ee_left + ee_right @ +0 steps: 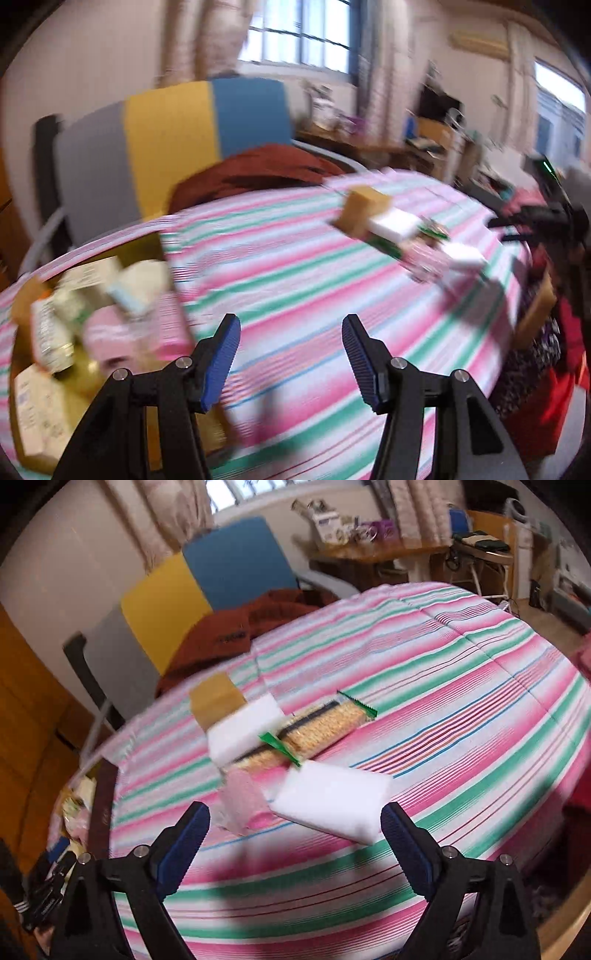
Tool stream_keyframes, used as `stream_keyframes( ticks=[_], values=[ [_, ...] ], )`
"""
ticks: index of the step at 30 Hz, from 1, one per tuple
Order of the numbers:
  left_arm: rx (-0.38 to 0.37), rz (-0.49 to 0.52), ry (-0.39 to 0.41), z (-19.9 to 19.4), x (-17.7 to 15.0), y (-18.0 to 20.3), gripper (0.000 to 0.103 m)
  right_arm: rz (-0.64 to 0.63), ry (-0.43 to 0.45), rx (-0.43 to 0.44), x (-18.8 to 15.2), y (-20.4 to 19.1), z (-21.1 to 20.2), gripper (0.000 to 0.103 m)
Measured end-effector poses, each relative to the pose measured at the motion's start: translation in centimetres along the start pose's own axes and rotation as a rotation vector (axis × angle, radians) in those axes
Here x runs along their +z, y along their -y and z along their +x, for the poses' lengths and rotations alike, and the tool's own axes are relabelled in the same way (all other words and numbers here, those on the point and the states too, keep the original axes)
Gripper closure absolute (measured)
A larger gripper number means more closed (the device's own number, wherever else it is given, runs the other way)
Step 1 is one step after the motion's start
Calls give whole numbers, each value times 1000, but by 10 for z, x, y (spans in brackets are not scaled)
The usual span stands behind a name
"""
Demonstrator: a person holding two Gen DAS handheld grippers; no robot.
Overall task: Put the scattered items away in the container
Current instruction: 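Move both empty tools from the tin back toward the remaining items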
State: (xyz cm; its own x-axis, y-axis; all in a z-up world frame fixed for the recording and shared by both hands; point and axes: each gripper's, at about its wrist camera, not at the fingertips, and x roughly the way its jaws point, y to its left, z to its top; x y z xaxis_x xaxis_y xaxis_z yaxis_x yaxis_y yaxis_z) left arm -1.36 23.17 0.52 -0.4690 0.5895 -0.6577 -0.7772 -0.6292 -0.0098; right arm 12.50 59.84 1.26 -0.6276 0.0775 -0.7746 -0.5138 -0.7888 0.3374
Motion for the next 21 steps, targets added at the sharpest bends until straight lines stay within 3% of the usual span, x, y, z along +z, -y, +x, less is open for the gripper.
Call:
stream_keyframes(
  ticks=[6, 13, 21],
  values=[
    [-88, 84, -90, 41, 12, 43, 45, -59, -105, -16, 15, 3, 30, 6],
    [-220, 100, -136, 68, 27, 75, 45, -69, -137, -41, 47, 16, 47, 6],
    [-253, 136, -157, 93, 45, 104, 44, -36, -253, 66, 59, 35, 69, 2]
  ],
)
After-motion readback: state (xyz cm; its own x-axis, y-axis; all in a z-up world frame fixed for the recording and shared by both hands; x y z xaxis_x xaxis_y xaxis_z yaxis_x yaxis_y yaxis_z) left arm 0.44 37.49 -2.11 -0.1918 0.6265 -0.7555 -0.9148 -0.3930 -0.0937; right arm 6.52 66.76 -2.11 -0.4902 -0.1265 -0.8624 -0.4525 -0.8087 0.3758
